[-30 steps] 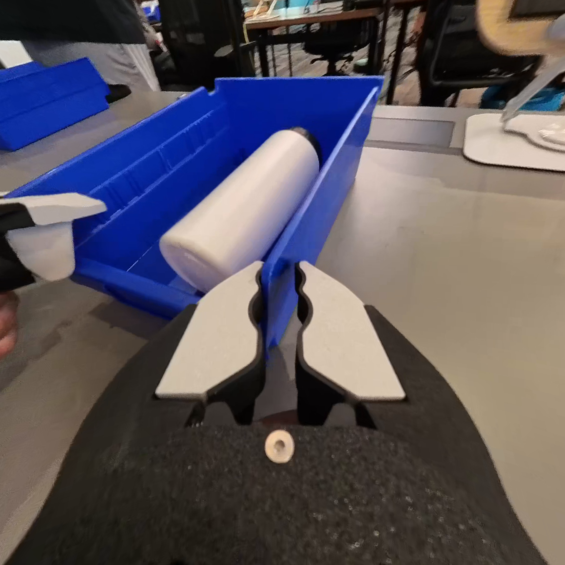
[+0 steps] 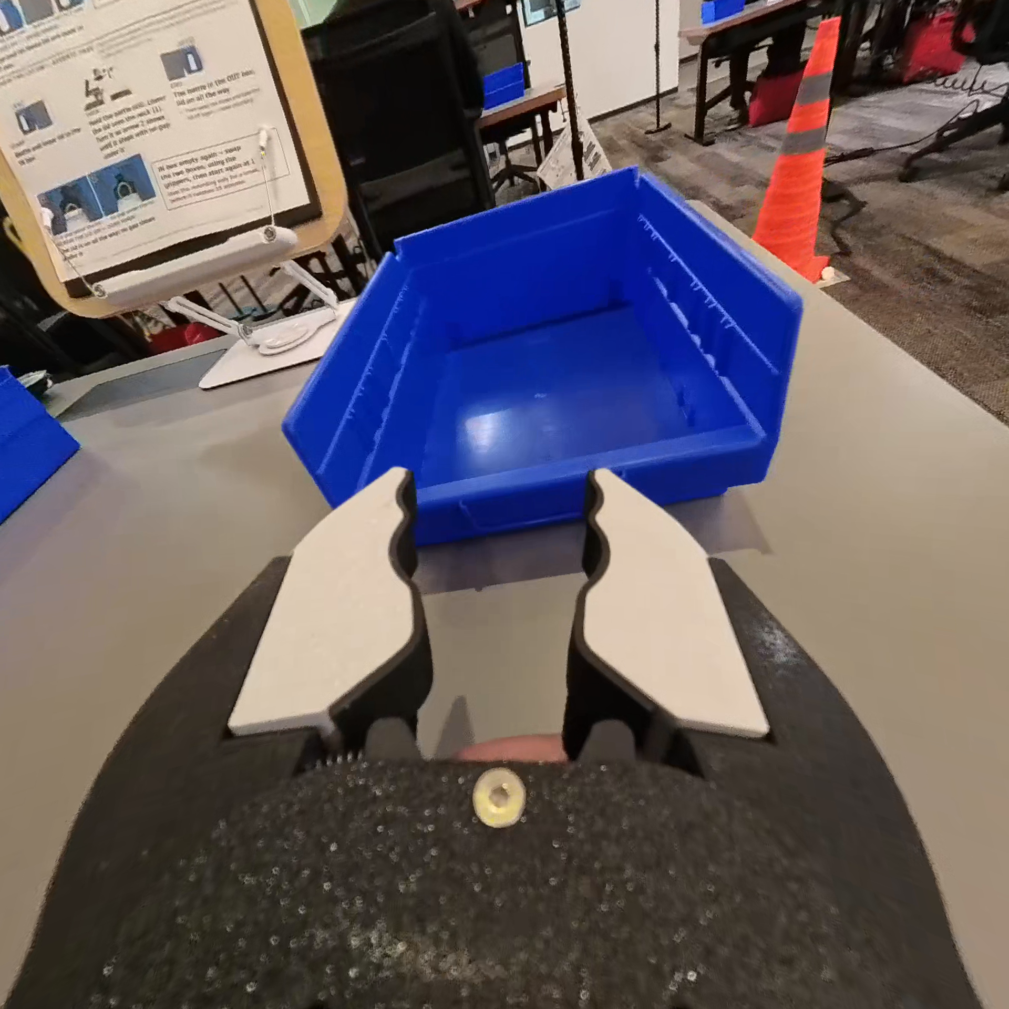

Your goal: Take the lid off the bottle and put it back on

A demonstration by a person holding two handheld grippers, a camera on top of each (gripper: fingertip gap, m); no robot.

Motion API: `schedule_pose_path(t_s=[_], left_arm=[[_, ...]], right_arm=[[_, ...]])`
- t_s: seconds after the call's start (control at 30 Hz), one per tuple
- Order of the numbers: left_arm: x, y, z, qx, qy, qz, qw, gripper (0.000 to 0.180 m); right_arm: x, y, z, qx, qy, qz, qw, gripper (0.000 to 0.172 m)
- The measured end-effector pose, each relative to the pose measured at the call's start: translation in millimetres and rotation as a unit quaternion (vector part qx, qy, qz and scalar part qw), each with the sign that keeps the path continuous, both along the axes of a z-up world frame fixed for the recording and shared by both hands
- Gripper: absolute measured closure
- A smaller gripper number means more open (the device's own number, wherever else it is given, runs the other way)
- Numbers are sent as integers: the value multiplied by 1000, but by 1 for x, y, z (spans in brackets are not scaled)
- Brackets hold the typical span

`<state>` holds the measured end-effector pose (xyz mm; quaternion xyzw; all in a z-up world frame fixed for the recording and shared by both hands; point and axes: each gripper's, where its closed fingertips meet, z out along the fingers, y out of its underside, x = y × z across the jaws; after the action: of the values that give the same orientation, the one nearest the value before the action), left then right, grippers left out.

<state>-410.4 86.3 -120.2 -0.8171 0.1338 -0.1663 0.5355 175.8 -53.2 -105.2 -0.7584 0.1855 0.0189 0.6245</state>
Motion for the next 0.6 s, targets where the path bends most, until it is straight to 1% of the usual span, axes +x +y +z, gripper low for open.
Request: schedule_pose_path(t_s=[0.07,0.17,0.27,0.37,0.47,0.53,0.6], left_arm=[[-1,1,3,1,-15,-2,1000,116],[-5,4,-4,-5,5,3,1000,116],[0,4,-7,-13,9,-5,1000,115],[3,2,-5,-4,23,-9,1000,115],[4,2,-6,2,38,-9,999,115],[6,2,-7,-2,36,-12,999,115],[7,1,-10,-13,35,-15,999,115]], right_arm=[[1,1,-3,-6,-6,0,1000,113],[-1,3,-6,-11,-9,5,1000,112],[-2,4,-6,-23,-49,2,999,112],[-3,4,-5,-30,-83,-1,996,113],[-7,6,-6,-26,-67,9,997,113],[-8,7,-8,-23,-46,15,999,113],[-7,7,-8,-22,-43,15,999,113]])
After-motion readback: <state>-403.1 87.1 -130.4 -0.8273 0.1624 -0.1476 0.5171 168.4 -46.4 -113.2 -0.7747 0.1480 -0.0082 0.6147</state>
